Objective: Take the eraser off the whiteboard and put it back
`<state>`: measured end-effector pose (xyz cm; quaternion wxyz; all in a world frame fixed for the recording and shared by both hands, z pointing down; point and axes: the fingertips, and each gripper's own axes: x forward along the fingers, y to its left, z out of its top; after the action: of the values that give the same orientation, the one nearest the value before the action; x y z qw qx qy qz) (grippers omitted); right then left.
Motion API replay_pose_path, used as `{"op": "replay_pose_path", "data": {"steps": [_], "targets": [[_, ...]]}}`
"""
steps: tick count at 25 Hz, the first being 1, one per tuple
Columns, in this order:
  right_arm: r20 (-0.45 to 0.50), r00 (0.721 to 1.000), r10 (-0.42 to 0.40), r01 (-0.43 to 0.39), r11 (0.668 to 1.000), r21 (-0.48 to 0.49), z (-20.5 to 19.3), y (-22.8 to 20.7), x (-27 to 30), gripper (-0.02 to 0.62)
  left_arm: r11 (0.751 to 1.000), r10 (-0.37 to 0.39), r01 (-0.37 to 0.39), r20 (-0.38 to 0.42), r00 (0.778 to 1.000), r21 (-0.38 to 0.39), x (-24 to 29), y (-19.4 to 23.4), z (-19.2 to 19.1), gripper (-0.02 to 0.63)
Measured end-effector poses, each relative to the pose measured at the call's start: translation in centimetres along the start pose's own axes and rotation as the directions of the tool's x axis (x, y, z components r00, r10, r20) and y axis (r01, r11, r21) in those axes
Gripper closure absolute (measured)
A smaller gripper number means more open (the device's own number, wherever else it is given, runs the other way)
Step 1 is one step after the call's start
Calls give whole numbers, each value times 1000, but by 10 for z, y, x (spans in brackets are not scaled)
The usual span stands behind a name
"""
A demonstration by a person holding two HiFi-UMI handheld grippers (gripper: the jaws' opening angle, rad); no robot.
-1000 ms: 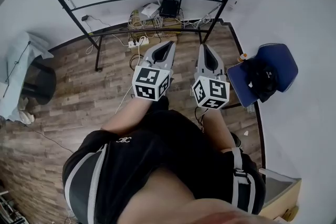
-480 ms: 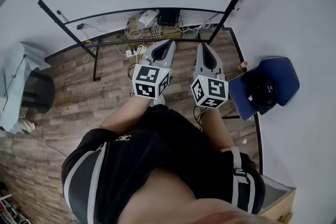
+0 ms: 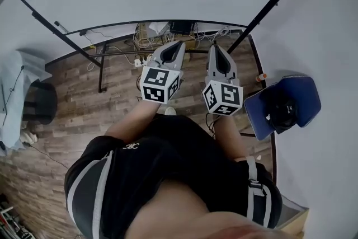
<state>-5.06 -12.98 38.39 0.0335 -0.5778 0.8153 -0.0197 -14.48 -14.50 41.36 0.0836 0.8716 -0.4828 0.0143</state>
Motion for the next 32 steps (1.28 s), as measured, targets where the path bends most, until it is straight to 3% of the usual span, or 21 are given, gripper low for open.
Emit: {"op": "replay_pose_path", "data": {"steps": [7,14,18,24,32], "targets": [[-8,1000,-22,21,999,-47,1,-7,48,589,999,-29,30,20,999,-28,41,32,9,595],[-30,998,-62,61,998,-34,-4,-29,63,589,999,-31,31,-4,1000,-34,66,45,6,595],[-53,997,-51,51,999,-11,-16,-41,66,589,1000,-1,2,-10,1000,22,72,42,3,595],[-42,999,-14,14,1000,-2,-9,-65,63,589,999,36,-36,-13,999,40,96,23,7,595],[-37,998,48,-48,999,6,4,-107,54,589,987,150,-151,24,988,62,125,8,33,596]]}}
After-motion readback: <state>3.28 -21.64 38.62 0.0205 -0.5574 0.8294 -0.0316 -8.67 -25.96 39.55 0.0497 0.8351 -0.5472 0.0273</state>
